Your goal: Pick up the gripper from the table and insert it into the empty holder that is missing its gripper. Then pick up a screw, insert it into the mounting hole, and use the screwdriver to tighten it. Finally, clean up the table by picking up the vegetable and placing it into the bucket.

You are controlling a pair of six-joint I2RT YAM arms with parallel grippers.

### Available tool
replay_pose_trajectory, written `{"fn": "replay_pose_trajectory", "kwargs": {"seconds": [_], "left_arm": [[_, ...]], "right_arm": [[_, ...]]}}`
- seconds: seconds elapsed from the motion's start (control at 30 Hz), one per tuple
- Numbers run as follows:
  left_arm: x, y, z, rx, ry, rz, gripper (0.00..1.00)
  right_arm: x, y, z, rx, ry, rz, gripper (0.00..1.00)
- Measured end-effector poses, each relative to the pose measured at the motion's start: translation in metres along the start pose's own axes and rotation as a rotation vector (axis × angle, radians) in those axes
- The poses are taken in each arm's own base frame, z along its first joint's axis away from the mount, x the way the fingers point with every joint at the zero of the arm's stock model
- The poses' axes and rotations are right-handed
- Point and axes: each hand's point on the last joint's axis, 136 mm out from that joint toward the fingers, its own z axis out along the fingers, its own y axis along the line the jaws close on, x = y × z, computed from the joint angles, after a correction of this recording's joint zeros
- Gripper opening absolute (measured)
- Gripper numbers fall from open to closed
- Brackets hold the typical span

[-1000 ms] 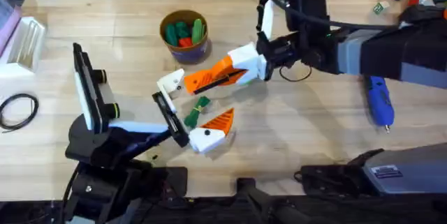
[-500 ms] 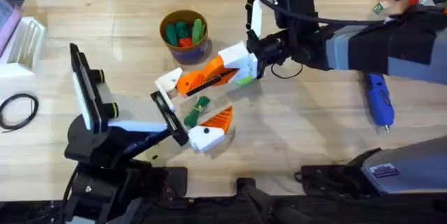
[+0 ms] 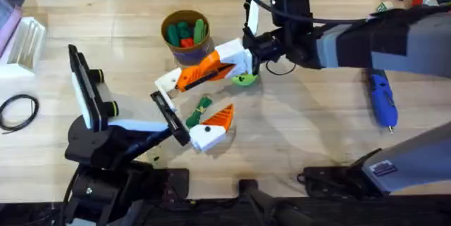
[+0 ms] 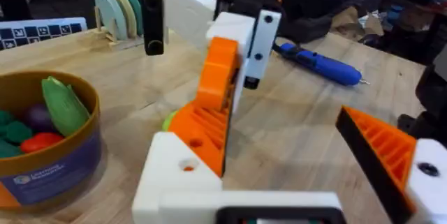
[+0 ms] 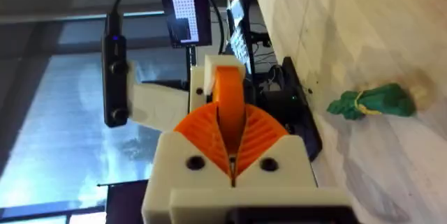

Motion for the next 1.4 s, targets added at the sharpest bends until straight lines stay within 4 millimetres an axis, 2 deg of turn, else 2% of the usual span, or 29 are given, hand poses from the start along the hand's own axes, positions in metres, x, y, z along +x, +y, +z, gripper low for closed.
{"fn": "replay_pose_trajectory", "kwargs": {"seconds": [0.57,0.7,1.4], "left_arm": [[-0.003,0.020,-0.002,-0.108,-0.016,-0.030,0.987],[-0.002,0.015,-0.001,-0.082,-0.012,-0.040,0.987],[-0.002,0.011,-0.001,-0.059,-0.009,-0.034,0.989]], "right_arm": [[-0.019,-0.001,0.021,0.018,-0.004,0.025,0.009],[-0.011,-0.001,0.038,0.013,0.048,0.018,0.009],[-0.010,-0.001,0.036,-0.004,0.068,0.011,0.009]]}}
